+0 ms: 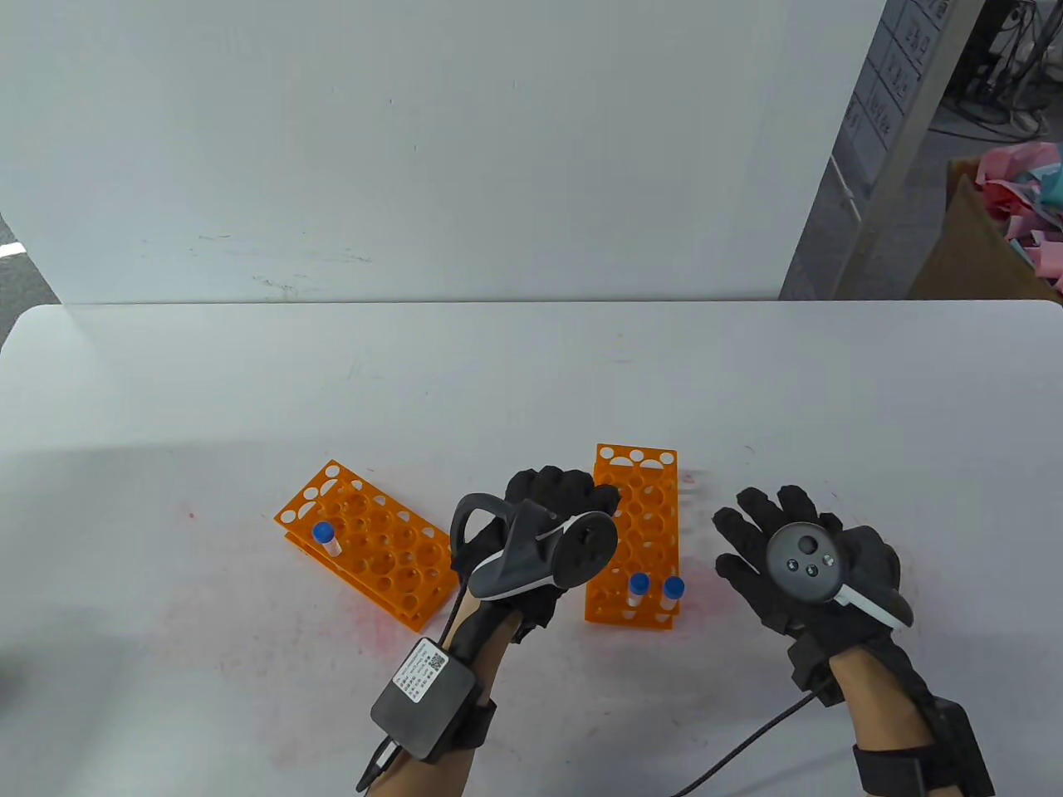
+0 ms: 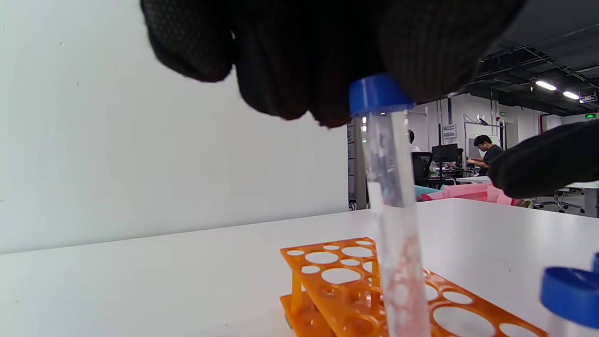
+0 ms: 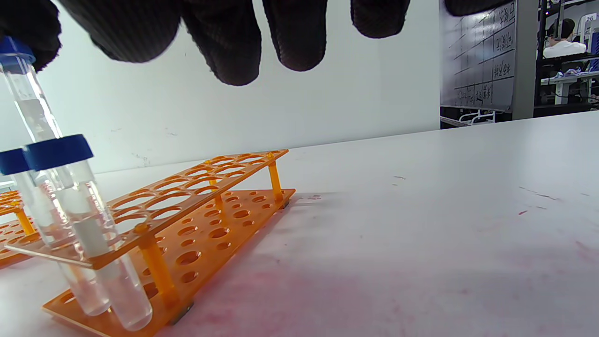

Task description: Transfer 4 test tubes between racks (Left hand only)

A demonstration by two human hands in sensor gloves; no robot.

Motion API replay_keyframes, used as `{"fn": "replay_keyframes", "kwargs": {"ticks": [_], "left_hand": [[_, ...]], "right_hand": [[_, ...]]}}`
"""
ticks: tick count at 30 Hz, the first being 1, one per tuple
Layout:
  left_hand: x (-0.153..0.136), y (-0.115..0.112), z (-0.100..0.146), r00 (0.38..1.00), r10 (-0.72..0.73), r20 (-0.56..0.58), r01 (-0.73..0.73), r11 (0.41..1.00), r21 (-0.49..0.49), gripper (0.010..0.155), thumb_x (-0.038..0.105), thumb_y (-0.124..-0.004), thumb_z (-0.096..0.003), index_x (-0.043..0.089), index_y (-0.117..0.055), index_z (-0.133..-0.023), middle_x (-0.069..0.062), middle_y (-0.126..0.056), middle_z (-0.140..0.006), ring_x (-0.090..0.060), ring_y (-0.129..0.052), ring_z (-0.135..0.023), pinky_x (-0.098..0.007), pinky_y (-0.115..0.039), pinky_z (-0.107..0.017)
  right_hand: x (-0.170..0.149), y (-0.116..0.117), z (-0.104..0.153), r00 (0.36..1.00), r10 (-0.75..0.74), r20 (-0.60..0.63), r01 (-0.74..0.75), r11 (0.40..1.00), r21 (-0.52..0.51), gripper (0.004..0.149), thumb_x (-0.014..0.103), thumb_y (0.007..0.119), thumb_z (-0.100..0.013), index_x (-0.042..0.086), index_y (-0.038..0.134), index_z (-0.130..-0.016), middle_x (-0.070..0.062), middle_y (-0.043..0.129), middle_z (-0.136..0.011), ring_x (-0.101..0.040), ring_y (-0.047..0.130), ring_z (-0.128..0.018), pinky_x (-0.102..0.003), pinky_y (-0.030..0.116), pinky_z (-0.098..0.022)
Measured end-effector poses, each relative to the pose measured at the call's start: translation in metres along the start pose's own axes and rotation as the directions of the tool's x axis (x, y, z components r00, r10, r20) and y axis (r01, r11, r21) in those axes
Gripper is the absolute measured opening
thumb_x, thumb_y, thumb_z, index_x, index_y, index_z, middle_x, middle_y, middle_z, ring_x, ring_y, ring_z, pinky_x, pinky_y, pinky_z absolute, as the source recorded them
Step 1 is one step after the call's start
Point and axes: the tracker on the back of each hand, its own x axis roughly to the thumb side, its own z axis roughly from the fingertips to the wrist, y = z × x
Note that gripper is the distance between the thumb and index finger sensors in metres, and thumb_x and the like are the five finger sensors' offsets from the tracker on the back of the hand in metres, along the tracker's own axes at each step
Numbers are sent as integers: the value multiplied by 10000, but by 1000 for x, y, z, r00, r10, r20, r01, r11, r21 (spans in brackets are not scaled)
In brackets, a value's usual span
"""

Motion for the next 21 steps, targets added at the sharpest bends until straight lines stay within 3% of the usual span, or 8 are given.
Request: {"fn": "replay_keyframes", "kwargs": {"ticks": [21], "left_hand": [[25, -46, -9, 996, -89, 21, 91, 991, -101, 463, 418, -802, -469, 311, -782, -919, -19, -886, -924, -253, -934, -747, -545, -757, -653]], "right_hand": [[-1, -2, 0, 1000, -11, 10, 11, 1000, -16, 596, 534, 594, -541, 273, 556, -1075, -114, 450, -1199, -549, 347, -1036, -788, 373, -656]]}}
